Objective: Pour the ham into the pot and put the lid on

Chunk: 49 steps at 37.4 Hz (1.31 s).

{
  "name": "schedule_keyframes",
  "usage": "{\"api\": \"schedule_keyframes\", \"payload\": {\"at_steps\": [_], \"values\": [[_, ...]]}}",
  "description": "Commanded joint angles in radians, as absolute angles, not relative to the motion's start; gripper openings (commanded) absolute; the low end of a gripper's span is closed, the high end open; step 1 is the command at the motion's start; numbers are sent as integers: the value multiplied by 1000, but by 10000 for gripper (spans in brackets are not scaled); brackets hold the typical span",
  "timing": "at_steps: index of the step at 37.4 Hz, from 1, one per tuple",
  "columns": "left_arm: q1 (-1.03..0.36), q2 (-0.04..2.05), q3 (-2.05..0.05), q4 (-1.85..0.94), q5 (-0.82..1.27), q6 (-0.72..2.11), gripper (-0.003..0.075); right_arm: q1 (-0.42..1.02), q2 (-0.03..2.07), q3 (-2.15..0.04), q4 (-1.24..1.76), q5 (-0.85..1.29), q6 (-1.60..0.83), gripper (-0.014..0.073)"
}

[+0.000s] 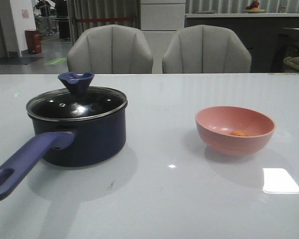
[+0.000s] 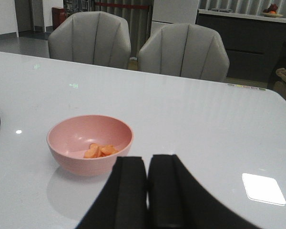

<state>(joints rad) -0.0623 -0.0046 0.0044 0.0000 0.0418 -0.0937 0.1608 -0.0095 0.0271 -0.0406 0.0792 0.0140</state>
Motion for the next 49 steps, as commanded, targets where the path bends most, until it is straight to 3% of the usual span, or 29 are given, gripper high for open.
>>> {"api": "schedule_keyframes", "payload": {"at_steps": [1,20,31,49], "values": [[-63,-25,25,-5,-37,-102,119,154,-30,22,-50,0,14,177],[-63,-25,25,0,-54,-102,119,154,-30,22,-50,0,14,177],[-63,-23,-4,-21,-208,-102,119,154,-30,22,-50,0,14,177],[-63,117,-361,-32,223,-102,119,154,-30,22,-50,0,14,177]]}}
